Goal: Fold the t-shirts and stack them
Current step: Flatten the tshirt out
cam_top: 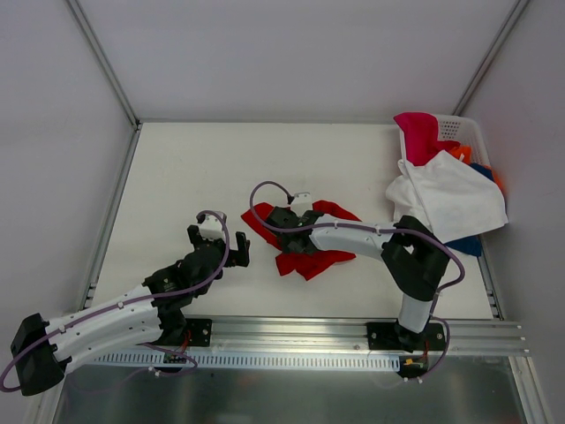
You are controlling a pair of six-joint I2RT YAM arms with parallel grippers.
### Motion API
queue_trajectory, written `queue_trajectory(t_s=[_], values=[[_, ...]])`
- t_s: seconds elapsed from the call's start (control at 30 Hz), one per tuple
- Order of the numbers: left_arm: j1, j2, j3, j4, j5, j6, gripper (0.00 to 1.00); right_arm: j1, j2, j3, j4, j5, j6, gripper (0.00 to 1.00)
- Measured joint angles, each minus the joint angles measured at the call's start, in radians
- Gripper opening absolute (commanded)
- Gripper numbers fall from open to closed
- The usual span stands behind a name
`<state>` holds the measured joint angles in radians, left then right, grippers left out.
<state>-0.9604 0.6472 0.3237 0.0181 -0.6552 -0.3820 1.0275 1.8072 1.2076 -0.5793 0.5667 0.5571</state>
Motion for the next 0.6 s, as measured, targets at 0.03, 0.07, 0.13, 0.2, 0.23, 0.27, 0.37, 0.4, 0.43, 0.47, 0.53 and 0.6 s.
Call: queue_trajectory(t_s=[0.03,0.07,0.13,0.2,0.23,0.27,0.37,0.4,0.43,0.47,0.53,0.6], values=[[0.0,0.001,0.0,0.0,0.0,0.0,0.99,0.0,0.007,0.0,0.0,0.0,0.0,0.72],[0.0,0.002,0.0,-0.001,0.0,0.0,0.99,0.0,0.009,0.0,0.0,0.0,0.0,0.72],[0.0,0.001,0.0,0.0,0.0,0.0,0.99,0.0,0.01,0.0,0.0,0.0,0.0,0.68],[0.0,0.001,0.0,0.0,0.0,0.0,0.99,0.0,0.01,0.0,0.002,0.0,-0.002,0.61],[0.0,0.0,0.0,0.0,0.0,0.0,0.99,0.0,0.01,0.0,0.002,0.0,-0.004,0.58],[0.0,0.0,0.0,0.0,0.0,0.0,0.99,0.0,0.01,0.0,0.003,0.0,-0.005,0.52],[0.0,0.0,0.0,-0.001,0.0,0.0,0.99,0.0,0.013,0.002,0.007,0.0,-0.008,0.36],[0.0,0.0,0.0,0.0,0.0,0.0,0.99,0.0,0.016,0.005,0.007,0.0,-0.007,0.3],[0.0,0.0,0.0,0.0,0.0,0.0,0.99,0.0,0.018,0.008,0.007,0.0,-0.009,0.26],[0.0,0.0,0.0,-0.001,0.0,0.0,0.99,0.0,0.02,0.01,0.008,0.0,-0.009,0.19],[0.0,0.0,0.0,0.0,0.0,0.0,0.99,0.0,0.021,0.01,0.008,-0.001,-0.012,0.05],[0.0,0.0,0.0,-0.001,0.0,0.0,0.99,0.0,0.022,0.01,0.008,0.0,-0.01,0.0]])
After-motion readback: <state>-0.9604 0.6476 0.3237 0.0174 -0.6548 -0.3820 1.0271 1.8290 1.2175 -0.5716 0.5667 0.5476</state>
